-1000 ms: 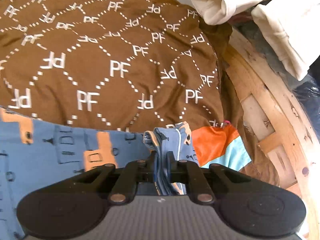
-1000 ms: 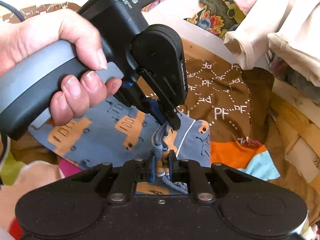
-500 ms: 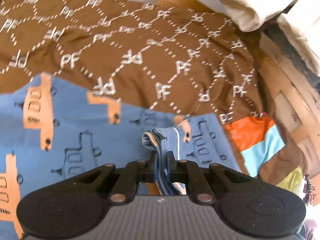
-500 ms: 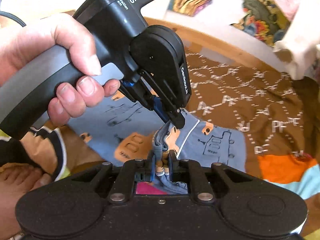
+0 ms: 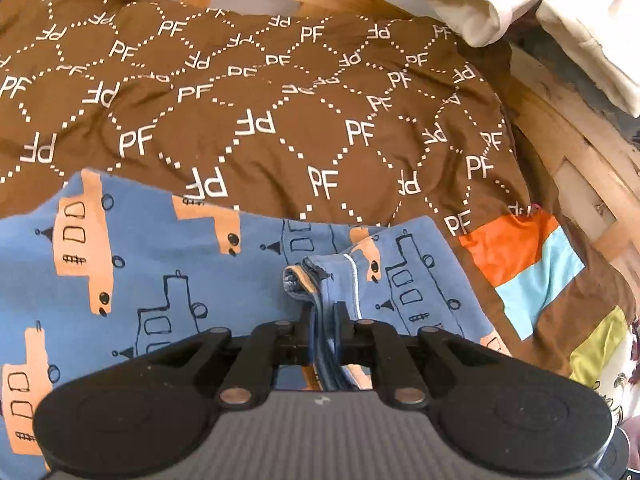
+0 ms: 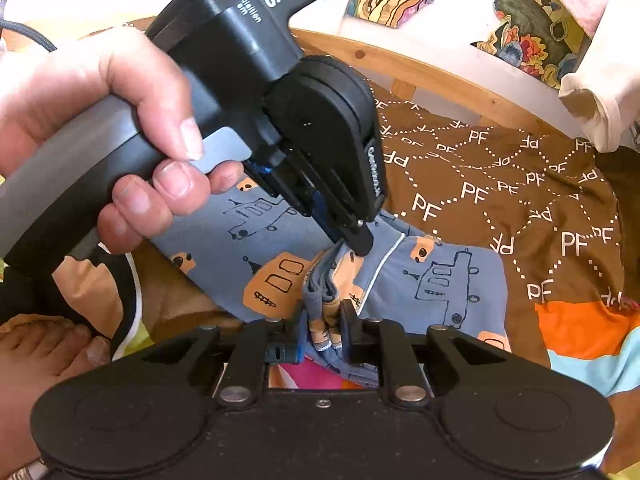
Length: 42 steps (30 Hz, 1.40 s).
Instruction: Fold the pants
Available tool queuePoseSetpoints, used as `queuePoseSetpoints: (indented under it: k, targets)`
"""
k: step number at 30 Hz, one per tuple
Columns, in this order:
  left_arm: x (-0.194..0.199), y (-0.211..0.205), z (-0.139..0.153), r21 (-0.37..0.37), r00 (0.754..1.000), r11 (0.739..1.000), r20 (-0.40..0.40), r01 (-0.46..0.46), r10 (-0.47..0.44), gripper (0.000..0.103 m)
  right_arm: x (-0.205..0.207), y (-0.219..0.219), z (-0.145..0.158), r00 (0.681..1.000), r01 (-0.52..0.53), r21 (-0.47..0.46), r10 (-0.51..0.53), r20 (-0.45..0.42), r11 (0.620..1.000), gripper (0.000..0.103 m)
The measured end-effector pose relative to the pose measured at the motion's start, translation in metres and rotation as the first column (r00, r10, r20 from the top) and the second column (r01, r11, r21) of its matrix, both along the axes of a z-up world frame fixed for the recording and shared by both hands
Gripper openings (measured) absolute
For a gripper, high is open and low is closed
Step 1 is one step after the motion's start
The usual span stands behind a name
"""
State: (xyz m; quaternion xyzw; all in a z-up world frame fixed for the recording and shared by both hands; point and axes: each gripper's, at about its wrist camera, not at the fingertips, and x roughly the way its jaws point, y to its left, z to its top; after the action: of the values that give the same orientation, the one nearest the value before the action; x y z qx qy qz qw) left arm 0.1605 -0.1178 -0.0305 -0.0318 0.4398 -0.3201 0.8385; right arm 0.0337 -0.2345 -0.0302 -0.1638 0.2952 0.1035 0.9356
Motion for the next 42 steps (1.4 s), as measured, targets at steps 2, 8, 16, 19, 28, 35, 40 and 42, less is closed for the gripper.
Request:
queuePoseSetpoints:
  k: [2,8,16,19,28,35,40,42]
  targets:
    - [0.0,0.004,0.003,0.0,1.0,1.0,0.008,-0.003,0.003,0.009,-0.001,0.002,0.003,1.0,-0.007,0.003,0.007,0.008,1.0,0.017]
    - [0.006,0.028,0.008,-0.006,0.999,0.999,0.009,-0.047,0.047,0.009,0.008,0.019,0.007,1.0,-0.029,0.05,0.029,0.007,0.998,0.015]
    - [0.013,0.074,0.011,0.019,0.993,0.993,-0.008,-0.113,0.114,0.009,0.02,0.052,0.008,0.996,-0.077,0.141,0.082,-0.034,0.987,0.015]
    - [0.016,0.09,0.012,0.025,0.99,0.99,-0.012,-0.141,0.141,0.009,0.025,0.065,0.008,0.993,-0.101,0.166,0.11,-0.046,0.981,0.015]
    - [0.026,0.113,-0.004,0.051,0.98,0.98,-0.044,-0.192,0.194,0.013,0.039,0.091,-0.002,0.984,-0.155,0.192,0.169,-0.059,0.969,0.019]
    - [0.019,0.123,0.004,0.036,0.956,0.955,0.018,-0.293,0.292,0.063,0.018,0.044,0.019,0.994,-0.109,0.129,0.108,0.01,0.986,0.066]
    - [0.01,0.092,0.009,0.094,0.915,0.925,0.21,-0.369,0.344,0.084,0.067,-0.021,0.018,0.978,0.199,-0.02,-0.197,0.068,0.98,0.08]
    - [0.01,0.078,0.003,0.136,0.912,0.919,0.245,-0.369,0.33,0.084,0.091,-0.035,0.012,0.966,0.253,0.005,-0.253,0.059,0.967,0.08]
